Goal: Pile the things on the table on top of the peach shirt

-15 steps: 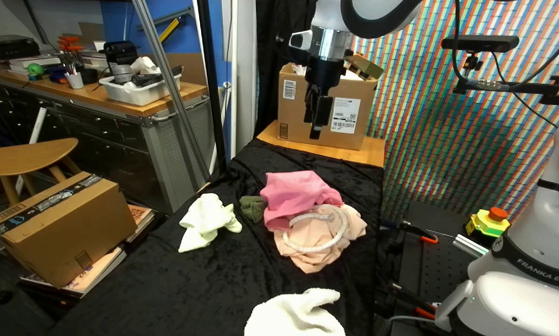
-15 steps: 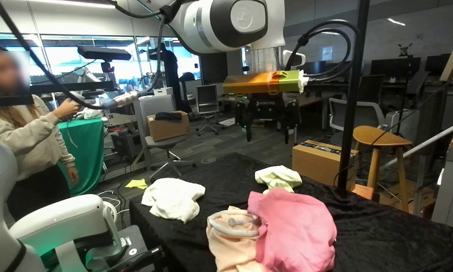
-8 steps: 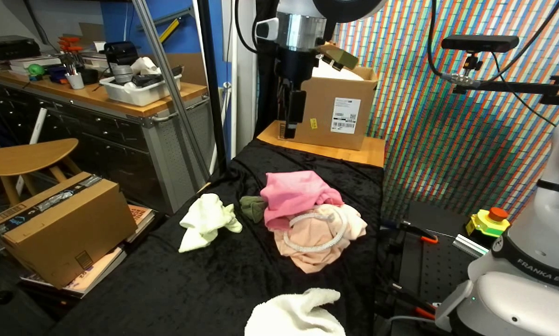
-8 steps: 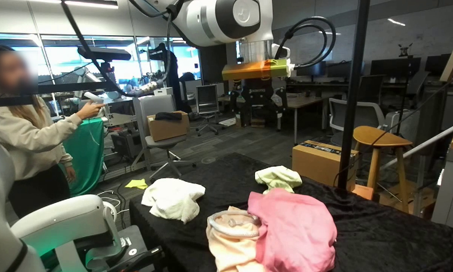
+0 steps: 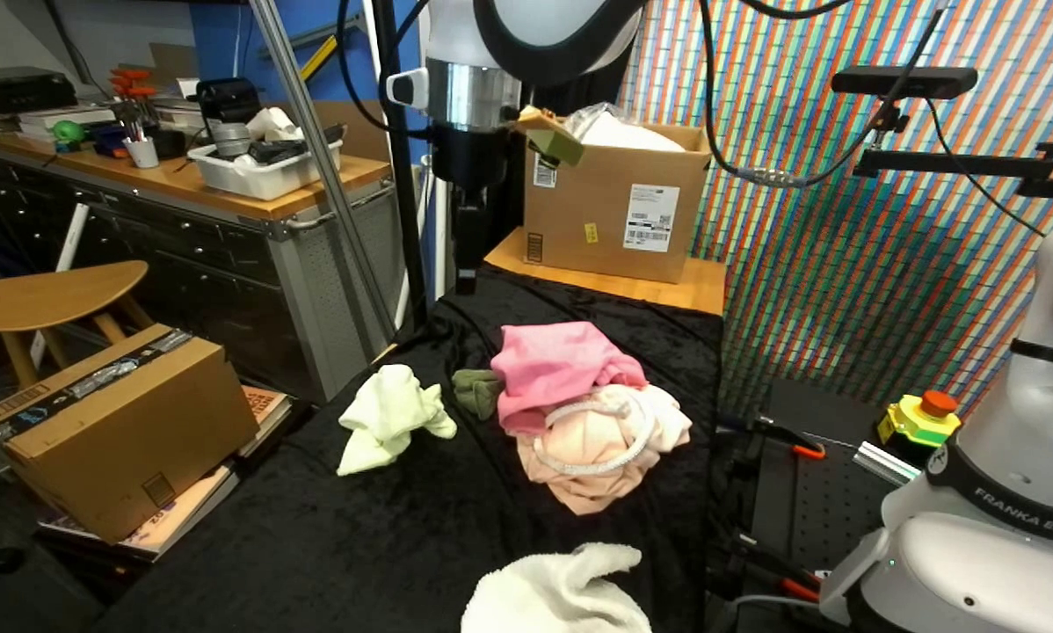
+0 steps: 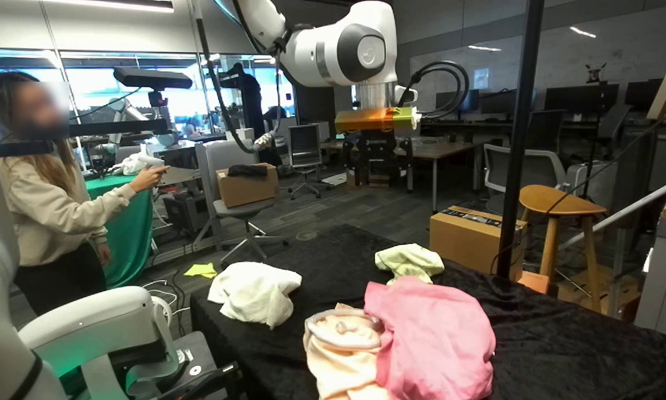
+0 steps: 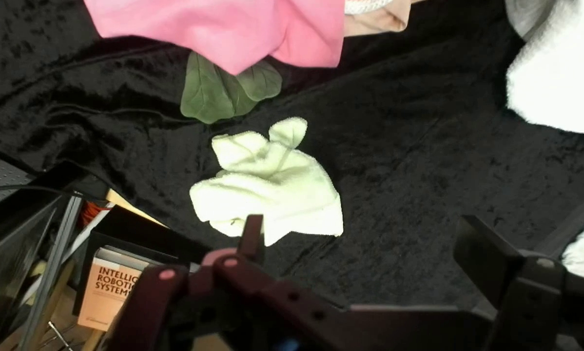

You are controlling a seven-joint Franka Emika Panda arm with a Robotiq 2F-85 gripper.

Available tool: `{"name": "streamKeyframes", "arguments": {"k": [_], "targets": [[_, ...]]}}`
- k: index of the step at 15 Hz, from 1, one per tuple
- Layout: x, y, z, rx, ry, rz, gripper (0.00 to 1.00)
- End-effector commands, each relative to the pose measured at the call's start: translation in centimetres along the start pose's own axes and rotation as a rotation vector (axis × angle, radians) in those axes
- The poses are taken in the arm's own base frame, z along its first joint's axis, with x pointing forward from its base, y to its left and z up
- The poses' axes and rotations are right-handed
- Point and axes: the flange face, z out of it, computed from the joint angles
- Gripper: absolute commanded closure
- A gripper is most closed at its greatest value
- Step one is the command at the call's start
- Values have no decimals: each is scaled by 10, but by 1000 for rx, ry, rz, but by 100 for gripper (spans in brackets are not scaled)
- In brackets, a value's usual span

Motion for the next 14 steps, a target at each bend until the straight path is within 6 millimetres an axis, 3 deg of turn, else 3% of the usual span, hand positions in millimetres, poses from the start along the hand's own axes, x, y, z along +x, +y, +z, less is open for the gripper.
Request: {"name": "streamKeyframes", "arguments": {"k": [1, 10, 14], "targets": [[35, 8, 25, -60, 68, 62, 0], [66, 30, 139, -86, 11, 279, 0], [79, 36, 167, -103, 0, 409, 0]]}}
